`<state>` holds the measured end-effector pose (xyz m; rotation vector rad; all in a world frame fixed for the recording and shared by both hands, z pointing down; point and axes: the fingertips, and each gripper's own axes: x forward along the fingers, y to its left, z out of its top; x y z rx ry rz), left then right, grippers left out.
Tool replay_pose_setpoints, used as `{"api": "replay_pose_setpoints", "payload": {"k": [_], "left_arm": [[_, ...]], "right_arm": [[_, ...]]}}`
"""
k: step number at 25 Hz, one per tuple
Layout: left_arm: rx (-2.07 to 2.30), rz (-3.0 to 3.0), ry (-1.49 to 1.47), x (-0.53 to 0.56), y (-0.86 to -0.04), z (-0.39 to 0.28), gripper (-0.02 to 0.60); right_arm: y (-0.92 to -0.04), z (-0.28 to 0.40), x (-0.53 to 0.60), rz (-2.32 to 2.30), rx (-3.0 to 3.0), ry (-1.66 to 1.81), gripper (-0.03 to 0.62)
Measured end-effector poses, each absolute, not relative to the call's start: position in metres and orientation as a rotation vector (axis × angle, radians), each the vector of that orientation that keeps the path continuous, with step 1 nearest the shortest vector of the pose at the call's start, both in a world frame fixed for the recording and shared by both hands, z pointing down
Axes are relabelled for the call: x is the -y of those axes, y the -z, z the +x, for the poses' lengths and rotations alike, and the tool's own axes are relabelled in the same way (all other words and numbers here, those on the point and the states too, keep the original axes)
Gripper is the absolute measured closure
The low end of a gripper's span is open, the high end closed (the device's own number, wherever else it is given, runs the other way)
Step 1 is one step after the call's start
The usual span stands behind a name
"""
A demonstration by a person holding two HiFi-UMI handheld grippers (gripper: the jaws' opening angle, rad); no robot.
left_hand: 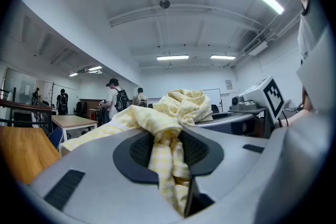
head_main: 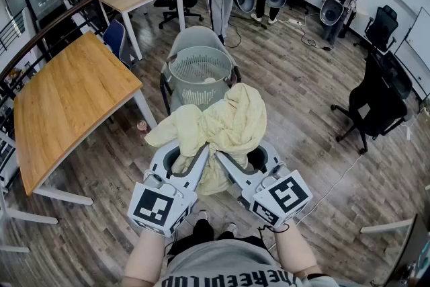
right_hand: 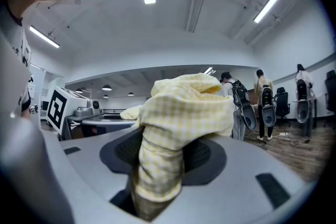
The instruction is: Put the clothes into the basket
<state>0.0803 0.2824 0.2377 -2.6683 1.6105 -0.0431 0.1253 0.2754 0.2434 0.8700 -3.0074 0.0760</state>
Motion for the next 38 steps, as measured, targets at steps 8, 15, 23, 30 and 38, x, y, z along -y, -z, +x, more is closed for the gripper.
{"api": "replay_pose_setpoints", "payload": {"k": [8, 15, 23, 30, 38], "left_arm": [[-1.638, -2.647, 0.045, -0.287, -0.234, 0.072, 0.479], [-1.654, -2.640, 0.036, -0.287, -0.234, 0.059, 0.479], [-1.655, -2.648, 0.019, -0.274, -0.237, 0.038, 0.479], [-1.603, -2.659, -0.009, -0.256, -0.237, 0.013, 0.477], [-1.522, -2.733, -0.027, -0.228, -0.245, 0.008, 0.477]], "right_arm": [[-0.240, 0.116, -0.279, 0.840, 3.013, -0.064, 0.388], [-0.240, 0.104, -0.279, 0.822, 3.014, -0.055, 0.389], [-0.243, 0.083, -0.265, 0.834, 3.004, -0.086, 0.385], [-0.241, 0.060, -0.248, 0.865, 2.999, -0.037, 0.384], [-0.247, 0.056, -0.225, 0.964, 2.943, -0.064, 0.385]]}}
